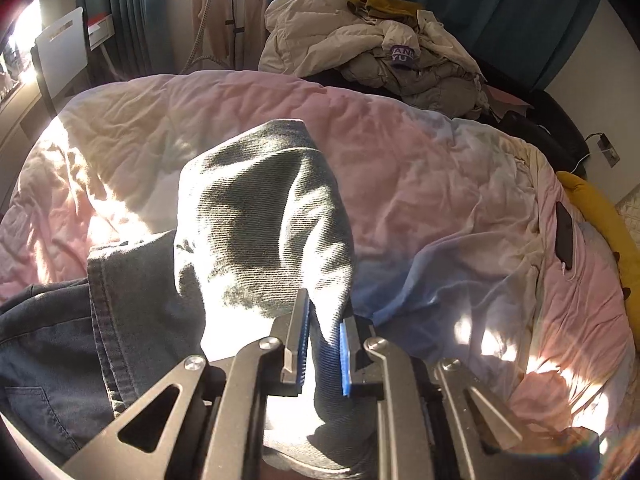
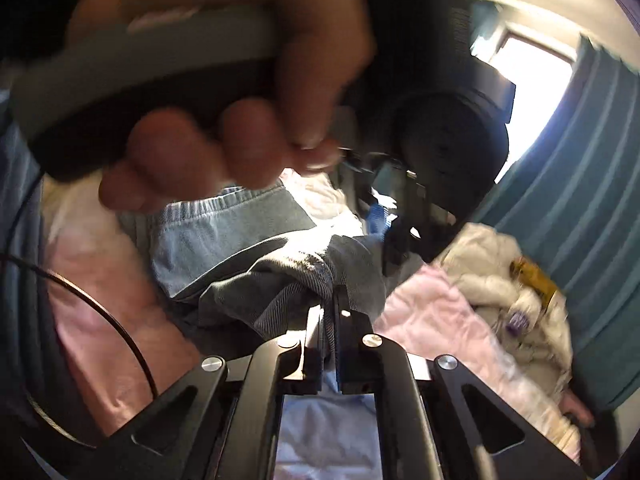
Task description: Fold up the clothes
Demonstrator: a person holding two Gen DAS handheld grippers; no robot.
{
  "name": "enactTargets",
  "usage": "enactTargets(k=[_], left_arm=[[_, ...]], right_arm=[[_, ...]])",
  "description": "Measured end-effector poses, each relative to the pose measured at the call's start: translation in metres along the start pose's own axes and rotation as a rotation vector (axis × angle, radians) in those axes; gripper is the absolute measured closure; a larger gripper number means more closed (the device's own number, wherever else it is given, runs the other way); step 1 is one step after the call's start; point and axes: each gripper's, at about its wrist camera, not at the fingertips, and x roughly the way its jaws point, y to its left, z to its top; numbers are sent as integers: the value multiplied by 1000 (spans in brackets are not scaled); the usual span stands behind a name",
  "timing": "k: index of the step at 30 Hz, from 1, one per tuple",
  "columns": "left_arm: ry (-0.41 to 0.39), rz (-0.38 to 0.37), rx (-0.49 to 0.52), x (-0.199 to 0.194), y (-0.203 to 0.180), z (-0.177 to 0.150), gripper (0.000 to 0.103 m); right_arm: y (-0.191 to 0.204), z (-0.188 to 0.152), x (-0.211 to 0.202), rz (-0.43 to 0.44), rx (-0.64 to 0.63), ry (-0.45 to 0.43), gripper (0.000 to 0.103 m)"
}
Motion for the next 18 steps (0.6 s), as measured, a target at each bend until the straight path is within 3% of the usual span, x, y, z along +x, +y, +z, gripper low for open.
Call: enactTargets(k=[18], left_arm=[[16, -37, -96, 43, -9, 10, 91]], right_arm=[[-29, -24, 1, -34, 183, 156, 100]])
